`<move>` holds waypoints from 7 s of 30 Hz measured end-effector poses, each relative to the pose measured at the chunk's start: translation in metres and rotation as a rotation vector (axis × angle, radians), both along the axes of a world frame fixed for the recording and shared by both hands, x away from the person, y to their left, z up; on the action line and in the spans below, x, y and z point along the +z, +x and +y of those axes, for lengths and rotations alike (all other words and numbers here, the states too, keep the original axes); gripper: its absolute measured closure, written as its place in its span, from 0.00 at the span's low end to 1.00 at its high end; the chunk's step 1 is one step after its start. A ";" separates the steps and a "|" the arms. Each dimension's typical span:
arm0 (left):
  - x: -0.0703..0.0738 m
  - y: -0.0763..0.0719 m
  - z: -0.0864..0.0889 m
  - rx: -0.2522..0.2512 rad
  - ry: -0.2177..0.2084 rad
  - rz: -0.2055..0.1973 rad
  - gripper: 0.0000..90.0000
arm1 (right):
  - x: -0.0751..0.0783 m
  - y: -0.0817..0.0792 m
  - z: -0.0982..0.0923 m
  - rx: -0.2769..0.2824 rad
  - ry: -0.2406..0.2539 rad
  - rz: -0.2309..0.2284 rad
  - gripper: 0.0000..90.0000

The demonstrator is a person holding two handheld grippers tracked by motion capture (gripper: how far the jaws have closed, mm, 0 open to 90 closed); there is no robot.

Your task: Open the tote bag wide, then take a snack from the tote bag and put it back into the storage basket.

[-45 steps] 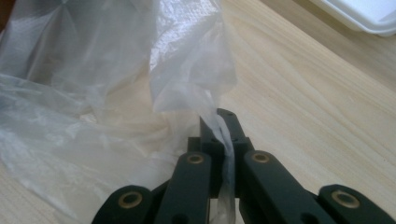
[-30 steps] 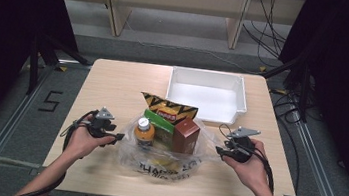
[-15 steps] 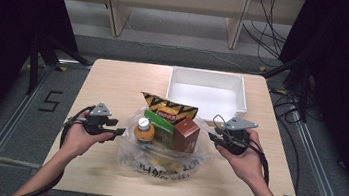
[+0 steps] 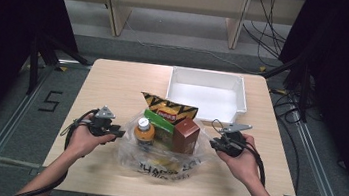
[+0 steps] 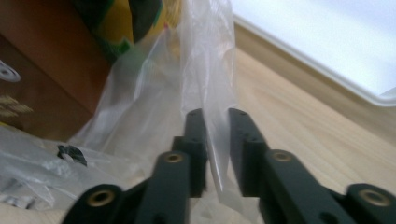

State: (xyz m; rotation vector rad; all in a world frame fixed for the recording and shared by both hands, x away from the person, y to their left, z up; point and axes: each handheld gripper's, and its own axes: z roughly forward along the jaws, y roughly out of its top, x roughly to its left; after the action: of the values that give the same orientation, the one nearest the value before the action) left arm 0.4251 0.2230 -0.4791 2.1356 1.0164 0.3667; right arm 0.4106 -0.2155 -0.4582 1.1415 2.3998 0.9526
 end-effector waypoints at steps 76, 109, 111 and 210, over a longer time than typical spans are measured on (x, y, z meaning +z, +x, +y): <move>0.009 -0.038 0.027 0.145 -0.215 -0.153 0.28 | 0.101 0.014 0.049 0.171 0.341 -0.209 0.55; 0.007 -0.038 0.026 0.143 -0.221 -0.144 0.28 | 0.086 0.024 0.065 0.205 0.278 -0.177 0.83; 0.007 -0.037 0.026 0.141 -0.220 -0.142 0.28 | 0.086 0.024 0.064 0.224 0.256 -0.193 0.86; 0.001 -0.038 0.021 0.130 -0.217 -0.131 0.29 | 0.167 0.010 0.058 0.299 0.431 -0.584 1.00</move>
State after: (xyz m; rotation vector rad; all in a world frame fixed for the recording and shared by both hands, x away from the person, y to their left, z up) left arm 0.3876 0.2437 -0.4780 1.8344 1.0712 0.4325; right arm 0.4208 -0.1574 -0.2916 0.5034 1.9528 1.6881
